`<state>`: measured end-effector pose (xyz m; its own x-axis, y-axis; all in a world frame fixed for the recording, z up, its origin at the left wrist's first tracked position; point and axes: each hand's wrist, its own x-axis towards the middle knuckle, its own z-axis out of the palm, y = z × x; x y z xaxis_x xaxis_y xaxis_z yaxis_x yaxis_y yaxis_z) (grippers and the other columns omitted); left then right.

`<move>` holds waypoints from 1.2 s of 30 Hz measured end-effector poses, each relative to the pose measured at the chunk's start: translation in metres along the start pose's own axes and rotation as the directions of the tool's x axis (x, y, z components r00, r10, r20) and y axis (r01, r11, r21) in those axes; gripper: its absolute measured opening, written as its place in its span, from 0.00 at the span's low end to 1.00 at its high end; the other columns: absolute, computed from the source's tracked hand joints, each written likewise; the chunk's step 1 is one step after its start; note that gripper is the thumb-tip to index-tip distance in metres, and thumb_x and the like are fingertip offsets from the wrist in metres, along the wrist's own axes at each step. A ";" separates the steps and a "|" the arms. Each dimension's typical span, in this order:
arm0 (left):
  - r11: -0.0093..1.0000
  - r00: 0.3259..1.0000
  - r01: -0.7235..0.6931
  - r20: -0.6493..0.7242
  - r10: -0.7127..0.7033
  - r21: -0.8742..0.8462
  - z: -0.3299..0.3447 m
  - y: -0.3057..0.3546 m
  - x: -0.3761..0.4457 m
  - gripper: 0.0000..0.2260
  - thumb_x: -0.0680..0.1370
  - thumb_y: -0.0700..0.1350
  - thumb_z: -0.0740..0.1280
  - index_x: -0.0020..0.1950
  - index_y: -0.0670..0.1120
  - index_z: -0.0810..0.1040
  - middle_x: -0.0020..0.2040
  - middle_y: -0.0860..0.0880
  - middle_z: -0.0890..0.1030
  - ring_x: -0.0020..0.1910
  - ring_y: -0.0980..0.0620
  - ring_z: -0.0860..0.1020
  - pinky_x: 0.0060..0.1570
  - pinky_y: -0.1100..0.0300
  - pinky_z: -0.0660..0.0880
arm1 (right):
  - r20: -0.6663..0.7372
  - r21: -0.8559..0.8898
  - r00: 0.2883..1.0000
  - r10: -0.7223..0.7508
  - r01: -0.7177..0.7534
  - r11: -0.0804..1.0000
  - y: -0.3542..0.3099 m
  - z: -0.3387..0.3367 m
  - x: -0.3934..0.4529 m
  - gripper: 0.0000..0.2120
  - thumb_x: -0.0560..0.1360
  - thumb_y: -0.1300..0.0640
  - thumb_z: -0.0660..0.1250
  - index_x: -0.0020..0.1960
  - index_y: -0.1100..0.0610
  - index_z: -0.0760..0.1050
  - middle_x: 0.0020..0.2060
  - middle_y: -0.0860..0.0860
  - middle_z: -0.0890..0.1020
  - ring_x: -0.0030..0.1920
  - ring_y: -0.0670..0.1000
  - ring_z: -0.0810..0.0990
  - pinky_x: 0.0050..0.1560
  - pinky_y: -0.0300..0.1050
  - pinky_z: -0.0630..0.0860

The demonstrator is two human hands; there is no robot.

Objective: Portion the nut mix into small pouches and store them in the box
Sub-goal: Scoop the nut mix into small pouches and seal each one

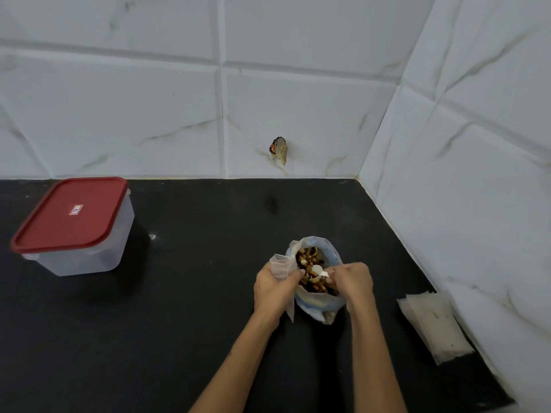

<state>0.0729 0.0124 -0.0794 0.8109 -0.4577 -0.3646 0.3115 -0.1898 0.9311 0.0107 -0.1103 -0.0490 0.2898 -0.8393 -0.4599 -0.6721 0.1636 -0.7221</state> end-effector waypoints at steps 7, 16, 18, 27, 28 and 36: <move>0.961 0.980 -0.171 -0.064 0.189 0.219 -0.008 0.009 -0.007 0.12 0.69 0.48 0.75 0.48 0.48 0.76 0.45 0.51 0.81 0.46 0.54 0.80 0.45 0.56 0.79 | 0.047 0.196 0.999 0.021 -0.029 0.980 -0.005 -0.019 -0.011 0.06 0.72 0.67 0.67 0.42 0.58 0.80 0.37 0.53 0.79 0.38 0.49 0.74 0.38 0.43 0.70; 0.802 0.902 -0.382 -0.002 0.431 0.458 -0.001 0.046 -0.021 0.11 0.71 0.47 0.71 0.49 0.51 0.72 0.45 0.54 0.77 0.45 0.57 0.77 0.47 0.56 0.77 | 0.056 0.417 0.973 -0.225 0.182 0.890 -0.024 -0.055 -0.050 0.09 0.76 0.68 0.64 0.50 0.59 0.80 0.41 0.56 0.82 0.39 0.46 0.76 0.36 0.37 0.69; 0.798 0.907 -0.379 0.017 0.421 0.468 0.004 0.051 -0.022 0.10 0.72 0.49 0.70 0.48 0.51 0.71 0.45 0.54 0.77 0.45 0.55 0.77 0.47 0.55 0.77 | 0.060 0.410 0.956 -0.287 0.238 0.880 -0.030 -0.056 -0.060 0.08 0.76 0.67 0.64 0.49 0.59 0.81 0.40 0.54 0.82 0.40 0.46 0.77 0.38 0.37 0.70; 0.843 0.918 -0.372 0.022 0.395 0.389 0.013 0.055 -0.020 0.15 0.68 0.51 0.74 0.49 0.52 0.72 0.43 0.56 0.77 0.43 0.58 0.76 0.42 0.60 0.76 | -0.078 -0.222 0.715 -0.694 0.666 0.712 -0.032 -0.045 -0.086 0.10 0.75 0.63 0.67 0.53 0.54 0.83 0.46 0.45 0.83 0.43 0.39 0.77 0.37 0.21 0.68; 0.843 0.916 -0.377 0.019 0.401 0.383 0.013 0.054 -0.020 0.15 0.68 0.51 0.74 0.49 0.51 0.72 0.43 0.56 0.77 0.43 0.58 0.76 0.41 0.61 0.75 | -0.082 -0.269 0.698 -0.711 0.672 0.690 -0.032 -0.044 -0.087 0.11 0.75 0.63 0.67 0.54 0.54 0.83 0.49 0.47 0.83 0.46 0.41 0.77 0.38 0.22 0.68; 0.869 0.911 -0.397 0.008 0.413 0.295 0.011 0.050 -0.019 0.14 0.70 0.46 0.73 0.51 0.49 0.74 0.45 0.56 0.79 0.45 0.58 0.77 0.39 0.67 0.72 | -0.119 -0.315 0.671 -0.732 0.674 0.668 -0.033 -0.047 -0.093 0.10 0.75 0.63 0.68 0.53 0.54 0.83 0.48 0.50 0.84 0.50 0.48 0.80 0.49 0.38 0.75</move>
<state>0.0678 0.0020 -0.0265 0.8633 -0.5019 0.0526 -0.1972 -0.2397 0.9506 -0.0263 -0.0626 0.0417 0.6053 -0.7444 0.2818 -0.4687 -0.6195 -0.6297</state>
